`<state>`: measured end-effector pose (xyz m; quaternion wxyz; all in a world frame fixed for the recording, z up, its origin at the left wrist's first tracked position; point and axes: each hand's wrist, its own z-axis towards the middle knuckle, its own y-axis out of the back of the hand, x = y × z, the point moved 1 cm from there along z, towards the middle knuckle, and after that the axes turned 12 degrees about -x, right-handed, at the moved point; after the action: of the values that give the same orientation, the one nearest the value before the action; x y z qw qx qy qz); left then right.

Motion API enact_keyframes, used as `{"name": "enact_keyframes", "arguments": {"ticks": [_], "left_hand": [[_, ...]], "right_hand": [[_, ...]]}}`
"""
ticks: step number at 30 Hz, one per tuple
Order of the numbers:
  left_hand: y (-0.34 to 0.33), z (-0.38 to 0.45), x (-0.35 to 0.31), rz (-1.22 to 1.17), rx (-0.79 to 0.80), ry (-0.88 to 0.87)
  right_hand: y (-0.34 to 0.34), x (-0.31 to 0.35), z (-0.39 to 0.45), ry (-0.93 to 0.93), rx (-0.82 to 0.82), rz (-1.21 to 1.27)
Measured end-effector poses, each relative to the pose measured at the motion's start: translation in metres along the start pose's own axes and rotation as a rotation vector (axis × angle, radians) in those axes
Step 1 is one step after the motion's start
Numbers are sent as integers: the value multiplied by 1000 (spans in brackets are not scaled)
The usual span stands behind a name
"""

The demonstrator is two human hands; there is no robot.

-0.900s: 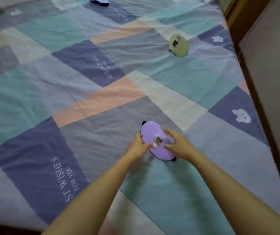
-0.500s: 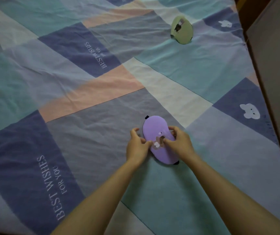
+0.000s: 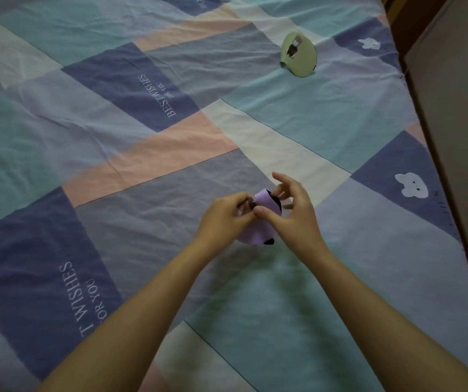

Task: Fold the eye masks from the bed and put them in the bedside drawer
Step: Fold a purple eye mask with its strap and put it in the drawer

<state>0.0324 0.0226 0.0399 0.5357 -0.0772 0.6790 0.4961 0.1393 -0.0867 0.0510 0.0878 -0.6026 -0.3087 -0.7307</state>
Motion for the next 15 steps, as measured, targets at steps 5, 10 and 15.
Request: {"name": "enact_keyframes", "arguments": {"ticks": [5, 10, 15], "left_hand": [[8, 4, 3, -195, 26, 198], [-4, -14, 8, -962, 68, 778], [-8, -14, 9, -905, -55, 817]], "right_hand": [[1, -2, 4, -237, 148, 214], [-7, -7, 2, -402, -88, 321], [-11, -14, -12, -694, -12, 595]]}}
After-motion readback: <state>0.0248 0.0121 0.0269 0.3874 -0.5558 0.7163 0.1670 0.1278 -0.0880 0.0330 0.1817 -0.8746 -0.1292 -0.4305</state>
